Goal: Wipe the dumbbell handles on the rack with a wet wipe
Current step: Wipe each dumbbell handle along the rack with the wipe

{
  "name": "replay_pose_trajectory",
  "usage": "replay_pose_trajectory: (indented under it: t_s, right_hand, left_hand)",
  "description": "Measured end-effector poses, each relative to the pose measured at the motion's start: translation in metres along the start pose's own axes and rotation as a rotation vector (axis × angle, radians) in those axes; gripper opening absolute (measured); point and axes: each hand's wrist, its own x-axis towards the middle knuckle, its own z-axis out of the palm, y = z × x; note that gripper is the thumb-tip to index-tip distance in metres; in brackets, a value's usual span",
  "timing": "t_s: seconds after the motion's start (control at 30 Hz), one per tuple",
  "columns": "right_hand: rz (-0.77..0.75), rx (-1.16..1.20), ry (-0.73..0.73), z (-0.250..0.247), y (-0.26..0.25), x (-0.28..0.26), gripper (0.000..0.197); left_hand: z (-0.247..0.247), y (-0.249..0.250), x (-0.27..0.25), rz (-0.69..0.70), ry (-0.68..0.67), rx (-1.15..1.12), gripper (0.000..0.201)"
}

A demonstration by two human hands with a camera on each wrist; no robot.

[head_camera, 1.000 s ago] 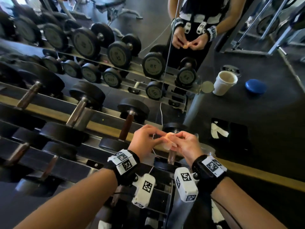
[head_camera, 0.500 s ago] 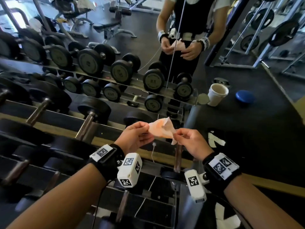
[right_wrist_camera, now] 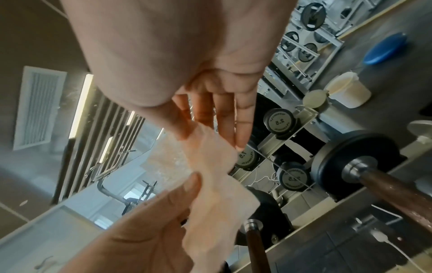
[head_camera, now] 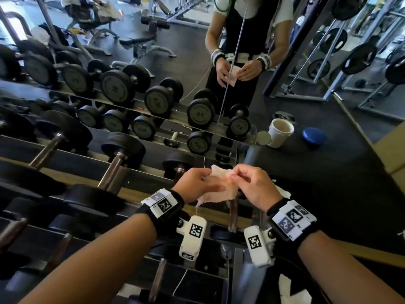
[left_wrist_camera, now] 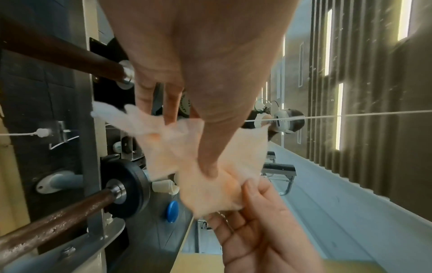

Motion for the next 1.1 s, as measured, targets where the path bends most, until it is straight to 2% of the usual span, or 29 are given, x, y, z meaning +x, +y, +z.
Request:
replay_pose_trajectory:
  t_s: [0.17, 0.33, 0.47, 0.57, 0.6, 0.63, 0.7, 0.73, 0.77, 0.83, 0.9, 0.97, 1.0, 1.03, 1.07, 1.1]
  right_hand:
    - [0.171, 0.146, 0.026, -0.01, 0.014, -0.003, 0.023]
    - [0.457, 0.555, 0.106, 0.004, 0.019, -0.007, 0.027]
    - [0.545, 0.618, 0.227, 0.017, 0.021, -0.009, 0.019]
    - [0.643, 0.534, 0.227, 0.021, 0.023, -0.008, 0.008]
    - [0.676, 0.595, 0.204, 0.021, 0.023, -0.007, 0.009]
    - [0.693, 0.683, 0.159, 0.021, 0.024, -0.006, 0.024]
    - [0.648, 0.825, 0.056, 0.018, 0.026, -0.008, 0.064]
    - [0.604, 0.844, 0.009, 0.017, 0.027, -0.011, 0.076]
    - [0.553, 0.824, -0.02, 0.016, 0.027, -0.014, 0.079]
    - [0.452, 0.561, -0.008, 0.015, 0.028, -0.017, 0.067]
    - [0.347, 0.236, 0.022, 0.012, 0.03, -0.017, 0.044]
    - [0.291, 0.136, -0.015, 0.008, 0.028, -0.017, 0.022]
    - [0.289, 0.133, -0.085, 0.007, 0.028, -0.018, 0.023]
    - [0.293, 0.126, -0.164, 0.007, 0.029, -0.019, 0.033]
    - [0.306, 0.107, -0.231, 0.008, 0.03, -0.019, 0.042]
    - [0.314, 0.097, -0.256, 0.009, 0.03, -0.019, 0.045]
  left_hand:
    - [-0.002, 0.0, -0.001, -0.037, -0.004, -0.122, 0.023]
    - [0.005, 0.005, -0.004, -0.142, -0.084, -0.382, 0.023]
    - [0.017, 0.007, -0.005, -0.19, -0.003, -0.472, 0.016]
    - [0.023, 0.002, -0.005, -0.314, 0.061, -0.616, 0.035]
    - [0.024, 0.001, -0.004, -0.319, 0.093, -0.616, 0.036]
    - [0.026, -0.001, -0.002, -0.301, 0.131, -0.582, 0.034]
    - [0.029, -0.002, 0.0, -0.244, 0.183, -0.491, 0.022]
    - [0.029, -0.002, 0.0, -0.23, 0.196, -0.464, 0.016]
    - [0.028, -0.003, -0.001, -0.232, 0.2, -0.465, 0.016]
    - [0.025, -0.005, -0.001, -0.283, 0.143, -0.555, 0.029]
    - [0.021, -0.003, -0.002, -0.325, 0.042, -0.69, 0.037]
    - [0.018, -0.001, -0.002, -0.328, -0.016, -0.763, 0.035]
    - [0.016, -0.001, -0.001, -0.318, -0.046, -0.767, 0.029]
    - [0.015, -0.001, 0.0, -0.303, -0.082, -0.741, 0.022]
    - [0.013, -0.001, 0.001, -0.278, -0.124, -0.679, 0.022]
    - [0.012, -0.002, 0.003, -0.249, -0.159, -0.57, 0.031]
